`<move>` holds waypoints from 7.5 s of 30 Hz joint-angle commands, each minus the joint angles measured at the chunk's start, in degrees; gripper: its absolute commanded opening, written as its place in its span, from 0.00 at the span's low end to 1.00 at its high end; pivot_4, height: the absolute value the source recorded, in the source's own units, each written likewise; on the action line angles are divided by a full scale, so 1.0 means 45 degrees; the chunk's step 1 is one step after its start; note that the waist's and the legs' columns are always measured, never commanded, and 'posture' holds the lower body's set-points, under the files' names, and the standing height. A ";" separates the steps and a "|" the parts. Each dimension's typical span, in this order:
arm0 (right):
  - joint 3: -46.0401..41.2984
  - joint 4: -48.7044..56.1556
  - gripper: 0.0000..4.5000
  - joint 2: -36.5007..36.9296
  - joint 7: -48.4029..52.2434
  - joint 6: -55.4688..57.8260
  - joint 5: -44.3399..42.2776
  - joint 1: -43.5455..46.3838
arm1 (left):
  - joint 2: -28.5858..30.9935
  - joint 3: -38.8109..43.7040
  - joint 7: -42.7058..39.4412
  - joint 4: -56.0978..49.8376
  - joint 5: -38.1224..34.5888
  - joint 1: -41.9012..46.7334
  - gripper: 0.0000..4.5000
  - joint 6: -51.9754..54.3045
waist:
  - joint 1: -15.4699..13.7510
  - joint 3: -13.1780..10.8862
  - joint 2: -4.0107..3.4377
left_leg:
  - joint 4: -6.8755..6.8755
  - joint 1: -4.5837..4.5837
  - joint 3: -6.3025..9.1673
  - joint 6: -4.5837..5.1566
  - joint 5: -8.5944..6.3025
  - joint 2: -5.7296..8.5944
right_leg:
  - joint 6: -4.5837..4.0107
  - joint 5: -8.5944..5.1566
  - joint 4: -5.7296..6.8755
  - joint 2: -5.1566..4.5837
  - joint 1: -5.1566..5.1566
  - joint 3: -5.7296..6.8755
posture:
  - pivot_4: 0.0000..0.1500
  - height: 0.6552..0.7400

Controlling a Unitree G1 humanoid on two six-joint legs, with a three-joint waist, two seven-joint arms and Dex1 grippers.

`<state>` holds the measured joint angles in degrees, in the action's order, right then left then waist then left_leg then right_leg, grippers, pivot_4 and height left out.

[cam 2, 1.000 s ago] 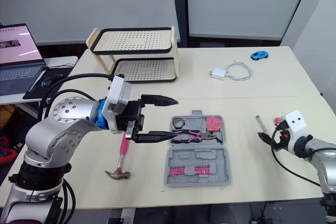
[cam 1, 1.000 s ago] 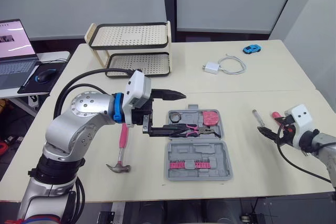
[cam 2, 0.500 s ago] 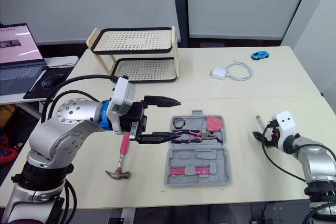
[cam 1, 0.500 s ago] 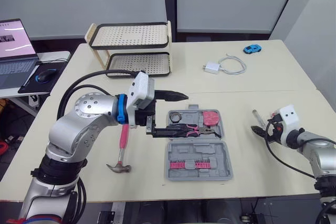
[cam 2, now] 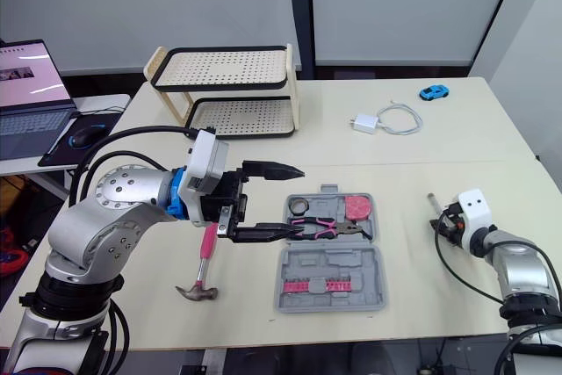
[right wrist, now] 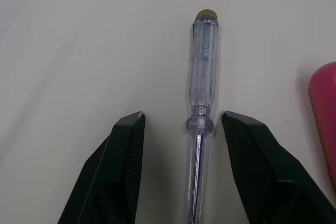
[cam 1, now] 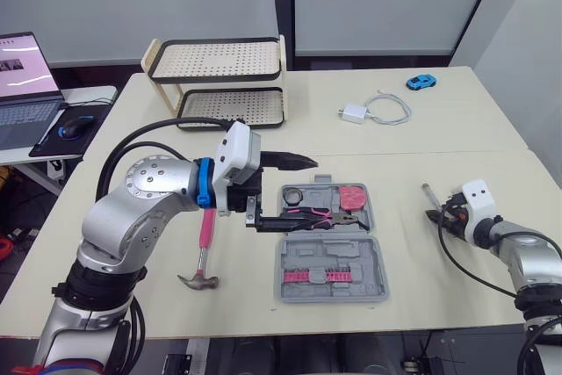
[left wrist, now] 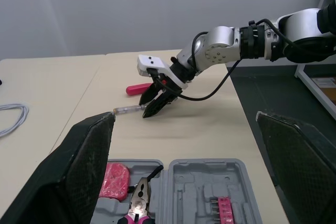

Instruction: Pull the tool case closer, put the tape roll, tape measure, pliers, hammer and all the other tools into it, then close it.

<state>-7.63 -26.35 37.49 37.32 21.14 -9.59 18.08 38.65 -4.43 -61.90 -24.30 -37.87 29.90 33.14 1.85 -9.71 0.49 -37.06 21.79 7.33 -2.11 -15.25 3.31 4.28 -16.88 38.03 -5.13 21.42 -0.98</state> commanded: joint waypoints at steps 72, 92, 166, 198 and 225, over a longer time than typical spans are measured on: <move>0.8962 1.3540 0.04 0.2459 0.3620 0.6886 0.1372 0.2727 | 0.2826 0.2377 -0.3724 0.1641 0.1386 -0.5180 1.00 -0.4774 | -0.0037 -0.0005 -0.0005 | 0.0013 0.0039 0.0038 0.0023 -0.0014 -0.0038 | -0.0001 -0.0001 -0.0010 -0.0007 0.0051 0.0018 | 1.00 1.00; 1.0936 1.2381 0.04 0.0903 0.3312 0.6950 0.3054 0.3734 | 0.2984 0.2157 -0.4016 0.1899 0.1660 -0.5206 1.00 -0.4907 | -0.0005 -0.0005 -0.0004 | 0.0016 0.0043 0.0035 0.0022 -0.0014 -0.0024 | -0.0001 -0.0001 0.0005 0.0001 0.0081 0.0011 | 1.00 1.00; 1.1136 1.0276 0.36 -0.1082 0.3910 0.5101 0.5343 0.3607 | 0.2982 0.2032 -0.4215 0.2136 0.2204 -0.5401 1.00 -0.5146 | 0.0003 -0.0004 -0.0004 | 0.0017 0.0048 0.0032 0.0020 -0.0013 -0.0014 | -0.0003 0.0001 0.0021 0.0007 0.0125 0.0004 | 1.00 1.00; 1.0980 0.9620 0.01 -0.1215 0.3585 0.4860 0.5504 0.2989 | 0.2985 0.1906 -0.4171 0.2163 0.2240 -0.5251 1.00 -0.5080 | 0.0003 -0.0003 -0.0002 | 0.0017 0.0051 0.0028 0.0020 -0.0013 -0.0012 | -0.0004 0.0001 0.0024 0.0008 0.0125 0.0001 | 1.00 1.00; 0.8036 1.1054 0.01 -0.0912 0.4415 0.4620 0.3106 0.2585 | 0.3055 0.2368 -0.3948 0.2470 0.2004 -0.5295 1.00 -0.4872 | -0.0001 0.0001 0.0003 | 0.0017 0.0053 0.0031 0.0019 -0.0012 -0.0019 | -0.0004 0.0001 0.0026 0.0010 0.0123 0.0002 | 1.00 1.00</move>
<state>32.52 20.14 31.83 55.74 42.41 6.86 29.97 51.59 3.82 -80.35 -13.06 -27.91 6.36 10.87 1.84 -9.70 0.51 -36.99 22.03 7.47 -2.02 -15.30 3.22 4.26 -16.87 38.14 -5.09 21.97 -0.97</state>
